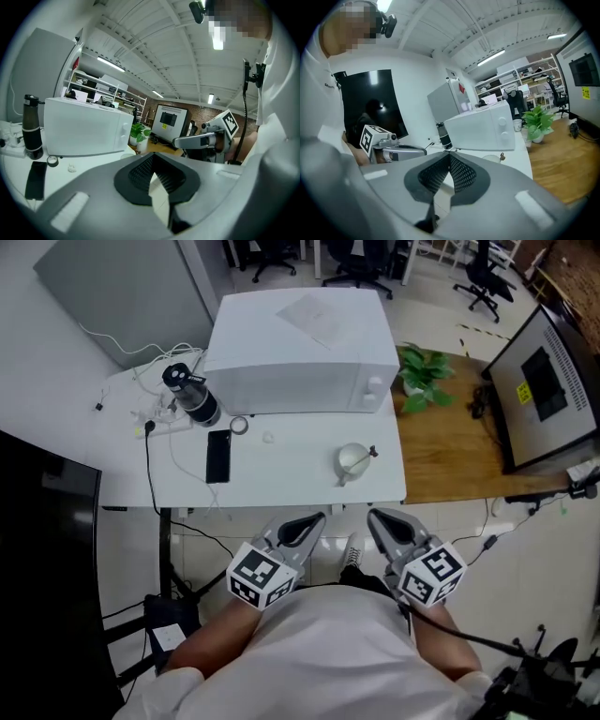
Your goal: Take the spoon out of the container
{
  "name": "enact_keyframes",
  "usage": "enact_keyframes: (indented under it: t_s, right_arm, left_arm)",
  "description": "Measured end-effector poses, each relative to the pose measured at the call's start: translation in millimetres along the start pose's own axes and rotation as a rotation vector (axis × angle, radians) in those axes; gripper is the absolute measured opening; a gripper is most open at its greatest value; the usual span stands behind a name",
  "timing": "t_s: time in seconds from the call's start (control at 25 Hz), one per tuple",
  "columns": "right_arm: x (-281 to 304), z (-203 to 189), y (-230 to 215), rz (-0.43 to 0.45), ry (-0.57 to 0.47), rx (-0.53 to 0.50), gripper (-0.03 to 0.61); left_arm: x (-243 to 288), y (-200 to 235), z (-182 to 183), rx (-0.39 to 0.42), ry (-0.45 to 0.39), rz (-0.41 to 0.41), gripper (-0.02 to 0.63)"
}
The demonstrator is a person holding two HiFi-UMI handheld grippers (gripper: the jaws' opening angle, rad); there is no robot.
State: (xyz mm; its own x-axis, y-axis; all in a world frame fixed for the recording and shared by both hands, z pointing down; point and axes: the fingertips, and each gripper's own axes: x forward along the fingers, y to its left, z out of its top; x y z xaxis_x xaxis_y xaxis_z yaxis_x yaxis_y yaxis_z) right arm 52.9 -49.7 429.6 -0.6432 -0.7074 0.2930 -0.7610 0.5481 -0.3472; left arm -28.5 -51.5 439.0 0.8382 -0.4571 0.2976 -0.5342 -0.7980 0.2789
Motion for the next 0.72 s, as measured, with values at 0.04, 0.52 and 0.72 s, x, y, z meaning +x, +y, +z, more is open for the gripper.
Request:
enact_keyframes:
  t_s: [0.04,0.52,0.72]
  right_arm:
    - [2.4,5.1,-11.6,0.009,0.003,-0.001,0.008]
    - [22.8,27.3,-97.8,0.160,0.097,-0.032,0.008]
    - [27.3,26.5,-109.7,0.174,0.105,-0.011,0.008]
  left_arm:
    - [9.0,4.0,5.1,0.000,-0.002,0.014,0.005]
    - [90.2,37.0,26.4,-0.028,-0.007,0.211,0.005]
    - [98.2,39.2,30.2,-0.028,0.011,0.224,0.005]
